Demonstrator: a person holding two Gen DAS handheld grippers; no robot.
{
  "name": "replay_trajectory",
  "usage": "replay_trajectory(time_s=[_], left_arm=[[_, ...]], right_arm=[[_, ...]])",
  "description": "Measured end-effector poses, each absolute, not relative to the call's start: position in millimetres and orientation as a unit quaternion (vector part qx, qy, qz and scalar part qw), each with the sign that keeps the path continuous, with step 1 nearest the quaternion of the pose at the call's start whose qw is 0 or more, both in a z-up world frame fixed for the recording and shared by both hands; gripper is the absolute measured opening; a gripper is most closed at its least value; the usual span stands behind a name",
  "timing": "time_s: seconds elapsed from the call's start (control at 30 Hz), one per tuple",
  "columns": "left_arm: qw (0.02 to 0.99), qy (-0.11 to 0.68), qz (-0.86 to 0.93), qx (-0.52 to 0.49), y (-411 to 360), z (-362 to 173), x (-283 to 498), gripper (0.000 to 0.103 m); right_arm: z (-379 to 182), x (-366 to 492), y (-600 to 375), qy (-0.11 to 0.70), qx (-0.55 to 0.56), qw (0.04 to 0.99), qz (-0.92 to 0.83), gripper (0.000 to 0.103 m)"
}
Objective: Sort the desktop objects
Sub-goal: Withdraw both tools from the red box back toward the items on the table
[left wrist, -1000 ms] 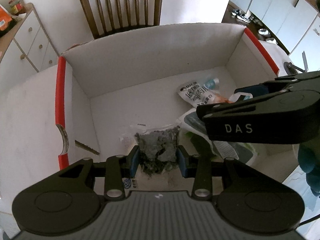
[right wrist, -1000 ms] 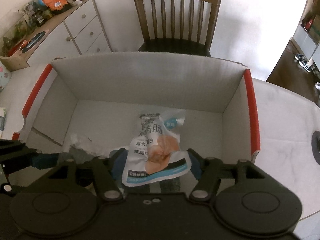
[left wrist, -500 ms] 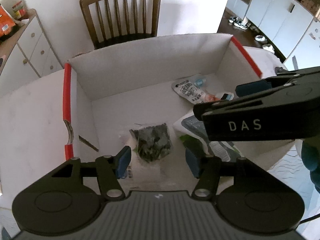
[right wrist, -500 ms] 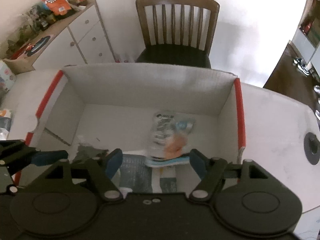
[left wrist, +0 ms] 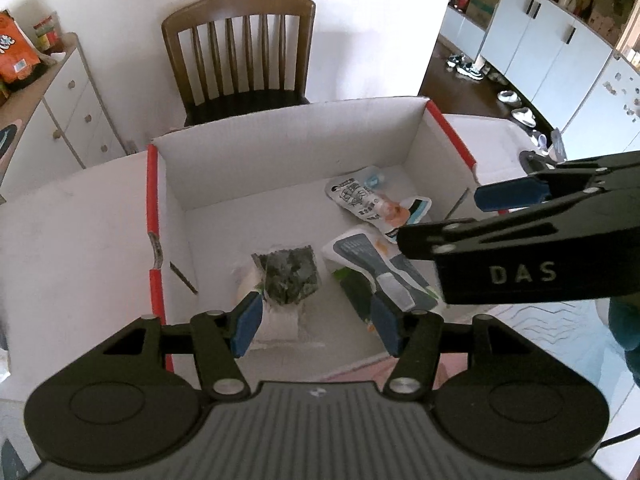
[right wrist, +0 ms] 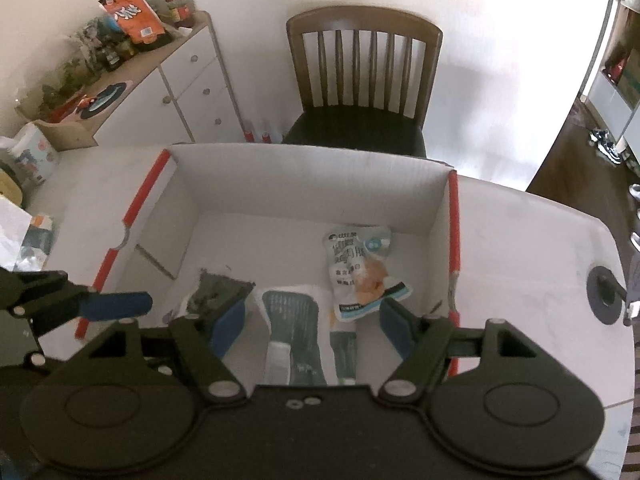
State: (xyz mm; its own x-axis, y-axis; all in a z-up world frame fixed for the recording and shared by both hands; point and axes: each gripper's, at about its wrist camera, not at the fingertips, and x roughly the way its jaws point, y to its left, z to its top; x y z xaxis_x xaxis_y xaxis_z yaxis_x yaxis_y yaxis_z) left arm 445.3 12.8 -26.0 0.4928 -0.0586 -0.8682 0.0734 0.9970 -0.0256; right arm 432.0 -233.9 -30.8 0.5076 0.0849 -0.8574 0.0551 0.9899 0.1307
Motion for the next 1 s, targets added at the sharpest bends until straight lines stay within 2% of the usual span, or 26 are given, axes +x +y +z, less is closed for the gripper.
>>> replay_trajectory(time_s=[0.6, 1.0], left_arm=[[0.878, 0.475, -0.055, 0.004, 8.1, 8.0, 390.7, 0.059], [0.890, 0.452, -0.065, 0.001, 9.1, 22.6, 357.4, 0.059]], right_arm=[[18.1, 363.5, -238.5, 0.460, 0.086, 0.883, 0.027, 0.080], [30.8, 320.6, -228.1, 0.435, 0.090, 0.896, 0.029, 0.081]])
